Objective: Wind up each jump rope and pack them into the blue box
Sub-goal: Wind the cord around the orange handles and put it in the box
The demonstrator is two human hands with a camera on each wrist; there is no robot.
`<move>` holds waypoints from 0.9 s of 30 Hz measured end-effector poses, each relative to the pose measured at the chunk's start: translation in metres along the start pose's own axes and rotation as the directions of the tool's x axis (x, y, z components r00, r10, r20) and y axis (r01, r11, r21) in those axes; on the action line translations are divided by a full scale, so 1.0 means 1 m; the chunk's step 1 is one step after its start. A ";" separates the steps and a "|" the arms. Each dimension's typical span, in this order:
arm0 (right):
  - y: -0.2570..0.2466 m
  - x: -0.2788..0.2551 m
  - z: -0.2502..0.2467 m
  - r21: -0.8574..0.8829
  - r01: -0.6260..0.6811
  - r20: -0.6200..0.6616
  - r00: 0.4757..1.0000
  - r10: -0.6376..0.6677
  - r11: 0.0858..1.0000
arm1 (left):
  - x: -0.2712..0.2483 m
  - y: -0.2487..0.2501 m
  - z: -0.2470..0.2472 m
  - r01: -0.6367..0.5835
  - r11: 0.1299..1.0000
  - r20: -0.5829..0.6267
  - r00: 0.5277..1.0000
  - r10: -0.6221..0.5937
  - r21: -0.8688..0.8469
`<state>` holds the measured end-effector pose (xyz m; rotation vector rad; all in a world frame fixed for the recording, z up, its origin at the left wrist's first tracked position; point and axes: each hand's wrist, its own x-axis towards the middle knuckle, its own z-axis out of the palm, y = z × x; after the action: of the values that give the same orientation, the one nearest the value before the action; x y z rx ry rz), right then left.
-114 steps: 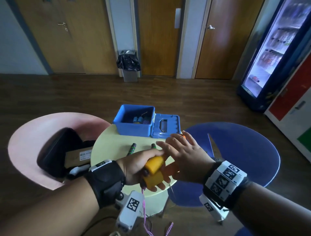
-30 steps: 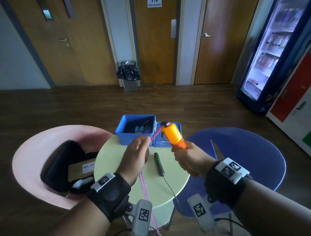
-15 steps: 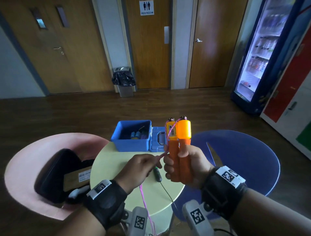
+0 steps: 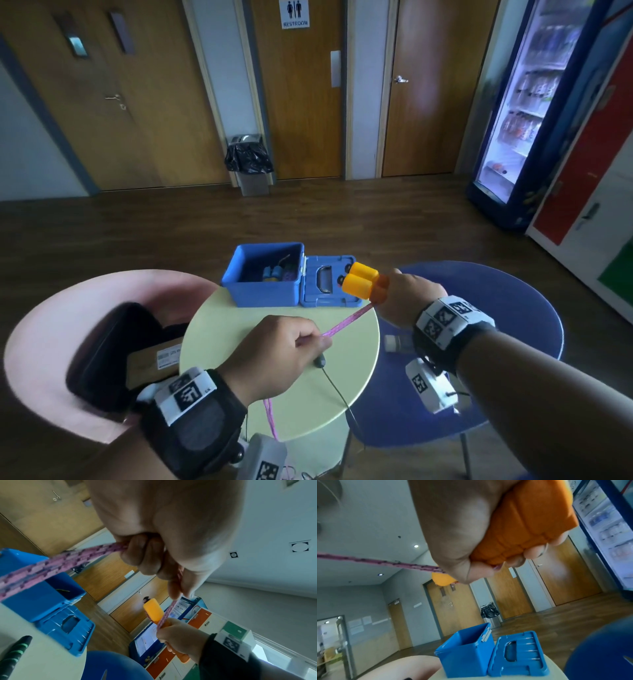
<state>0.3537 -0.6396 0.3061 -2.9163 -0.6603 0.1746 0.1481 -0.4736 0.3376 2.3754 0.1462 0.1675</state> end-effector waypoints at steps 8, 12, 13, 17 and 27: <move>-0.031 -0.018 0.005 -0.341 0.185 0.039 0.982 -0.183 0.922 | 0.011 0.017 -0.023 -0.215 0.948 0.065 0.976 0.206 0.235; -0.047 -0.051 0.010 -0.431 0.427 0.071 0.894 -0.442 0.795 | 0.032 0.011 -0.048 -0.207 0.942 -0.045 0.973 0.227 0.263; -0.051 -0.062 0.008 -0.409 0.490 0.087 0.861 -0.501 0.770 | 0.039 0.006 -0.054 -0.181 0.948 -0.057 0.978 0.202 0.262; -0.063 -0.097 -0.006 -0.307 0.641 0.073 0.753 -0.654 0.704 | 0.059 -0.020 -0.062 -0.058 0.967 0.014 0.998 0.057 0.248; -0.060 -0.124 -0.043 -0.167 0.693 0.063 0.717 -0.694 0.701 | 0.059 -0.046 -0.031 -0.081 0.996 0.119 0.989 0.085 -0.038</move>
<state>0.2236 -0.6455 0.3686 -2.5704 -1.7963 0.0127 0.1990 -0.4103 0.3325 2.3526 -0.0134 0.0649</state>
